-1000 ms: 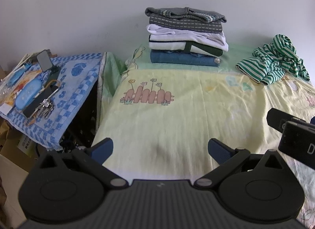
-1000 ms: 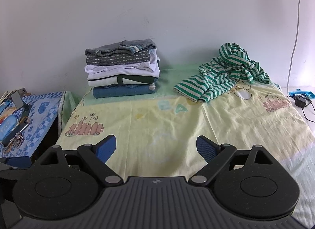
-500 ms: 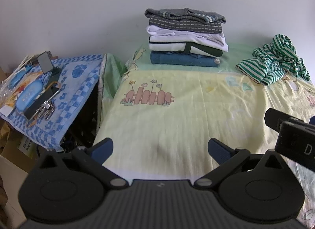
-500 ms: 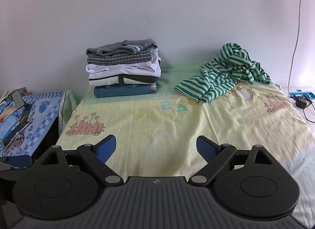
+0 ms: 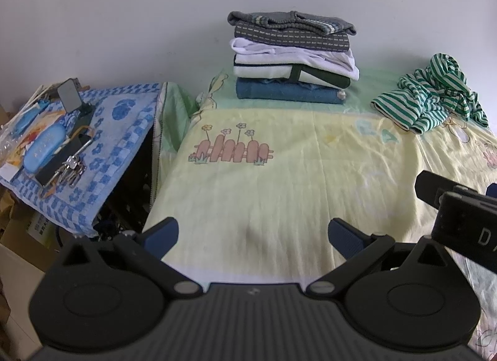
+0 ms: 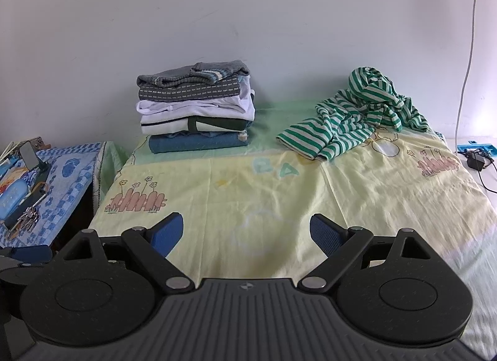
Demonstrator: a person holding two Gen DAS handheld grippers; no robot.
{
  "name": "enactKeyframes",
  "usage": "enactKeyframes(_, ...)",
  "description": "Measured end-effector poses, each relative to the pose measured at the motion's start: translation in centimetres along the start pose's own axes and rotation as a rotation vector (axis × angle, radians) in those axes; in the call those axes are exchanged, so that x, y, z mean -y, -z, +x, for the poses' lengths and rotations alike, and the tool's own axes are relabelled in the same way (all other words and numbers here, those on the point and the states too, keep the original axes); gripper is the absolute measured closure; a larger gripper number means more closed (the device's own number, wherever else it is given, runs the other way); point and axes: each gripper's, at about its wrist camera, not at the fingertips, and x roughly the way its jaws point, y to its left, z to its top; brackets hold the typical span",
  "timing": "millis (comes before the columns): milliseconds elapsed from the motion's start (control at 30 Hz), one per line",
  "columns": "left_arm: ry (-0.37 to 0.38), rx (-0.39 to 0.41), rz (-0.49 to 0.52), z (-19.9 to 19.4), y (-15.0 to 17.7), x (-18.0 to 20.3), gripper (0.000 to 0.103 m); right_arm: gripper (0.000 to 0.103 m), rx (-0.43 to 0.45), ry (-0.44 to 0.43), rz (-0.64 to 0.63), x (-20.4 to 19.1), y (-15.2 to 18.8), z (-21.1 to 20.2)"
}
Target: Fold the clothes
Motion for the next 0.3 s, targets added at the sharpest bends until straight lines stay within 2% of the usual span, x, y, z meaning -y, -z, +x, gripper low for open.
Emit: enactKeyframes(300,0.0,0.0,0.003,0.06,0.06,0.09,0.001,0.012,0.0,0.002,0.0,-0.12,0.07,0.08)
